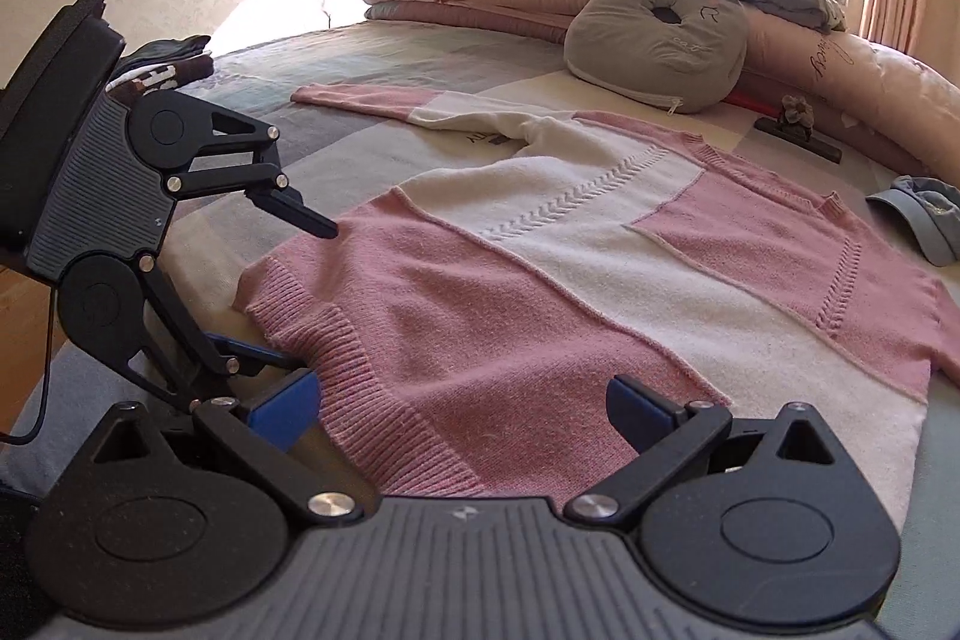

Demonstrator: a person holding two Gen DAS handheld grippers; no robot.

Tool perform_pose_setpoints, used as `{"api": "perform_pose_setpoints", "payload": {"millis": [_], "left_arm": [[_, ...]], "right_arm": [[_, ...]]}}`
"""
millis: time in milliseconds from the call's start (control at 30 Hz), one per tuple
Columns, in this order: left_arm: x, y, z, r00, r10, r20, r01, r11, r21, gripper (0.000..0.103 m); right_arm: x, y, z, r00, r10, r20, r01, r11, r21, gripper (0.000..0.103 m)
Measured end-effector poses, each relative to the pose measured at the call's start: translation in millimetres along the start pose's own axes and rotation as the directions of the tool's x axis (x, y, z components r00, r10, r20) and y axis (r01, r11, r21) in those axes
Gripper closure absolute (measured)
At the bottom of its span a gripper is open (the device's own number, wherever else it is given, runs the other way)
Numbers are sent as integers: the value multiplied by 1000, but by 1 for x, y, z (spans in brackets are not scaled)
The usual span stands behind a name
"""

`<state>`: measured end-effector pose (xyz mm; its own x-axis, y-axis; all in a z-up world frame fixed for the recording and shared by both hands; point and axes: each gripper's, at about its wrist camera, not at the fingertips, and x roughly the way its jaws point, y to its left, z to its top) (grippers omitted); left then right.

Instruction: Fold clothes

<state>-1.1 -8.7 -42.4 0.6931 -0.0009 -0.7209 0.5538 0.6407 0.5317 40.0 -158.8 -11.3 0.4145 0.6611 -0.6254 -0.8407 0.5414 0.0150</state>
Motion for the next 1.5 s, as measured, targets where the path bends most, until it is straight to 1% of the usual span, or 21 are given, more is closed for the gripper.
{"api": "perform_pose_setpoints", "payload": {"millis": [67,133,200,267,367,400,467,500,533,667,767,833,967,1067,1100,1133,1167,1200,1233,1333,1500], "left_arm": [[-8,15,1,999,-19,29,20,999,-47,27],[-11,27,1,999,-7,45,11,996,-86,27],[-7,35,1,999,4,39,0,994,-111,27],[-2,42,1,999,3,38,2,991,-137,27],[4,50,2,999,-11,37,17,984,-180,27],[6,53,2,999,-15,38,22,981,-194,27],[6,59,1,999,-25,43,34,973,-229,27],[6,61,0,998,-30,45,41,970,-241,27],[6,63,-1,998,-35,47,46,967,-252,27],[5,62,-11,997,-73,39,81,959,-273,27],[0,48,-15,993,-109,49,118,965,-234,28],[0,35,-14,994,-102,44,109,977,-186,28],[11,10,-12,1000,17,-8,-17,998,-58,28],[16,-1,-15,993,113,-18,-113,993,26,28],[16,-3,-16,990,137,-14,-137,989,51,30],[14,-6,-17,988,151,-7,-150,986,72,40],[13,-8,-18,987,162,-3,-162,983,91,59],[13,-10,-18,987,163,-7,-161,981,104,70],[13,-12,-19,986,163,-12,-161,980,116,84],[9,-12,-19,989,147,-13,-144,983,114,93],[-13,-1,-22,992,123,-13,-121,987,102,94]], "right_arm": [[-8,8,2,999,51,12,-51,999,-21,0],[-15,15,3,992,120,27,-120,992,-33,0],[-18,21,5,979,202,37,-201,979,-30,0],[-14,28,8,958,283,36,-283,959,-15,1],[6,37,10,935,355,-5,-354,935,12,8],[16,38,10,931,364,-27,-364,931,25,9],[34,41,8,939,337,-68,-335,942,37,16],[41,42,6,951,299,-82,-298,954,29,17],[42,42,6,958,273,-82,-272,962,19,19],[43,38,5,982,179,-63,-179,984,5,19],[40,29,4,987,152,-53,-151,988,30,20],[40,25,3,988,145,-55,-142,989,47,20],[42,21,3,988,142,-56,-138,988,73,20],[42,20,4,989,138,-53,-134,988,80,20],[41,19,4,989,137,-52,-132,988,82,20],[40,18,4,989,137,-50,-133,987,86,19],[39,17,4,989,138,-49,-133,987,92,19],[38,15,4,989,140,-48,-135,986,99,19],[37,14,4,989,142,-48,-136,985,105,19],[34,10,4,989,143,-45,-137,983,121,19],[15,5,3,989,145,-29,-140,981,131,18]]}}
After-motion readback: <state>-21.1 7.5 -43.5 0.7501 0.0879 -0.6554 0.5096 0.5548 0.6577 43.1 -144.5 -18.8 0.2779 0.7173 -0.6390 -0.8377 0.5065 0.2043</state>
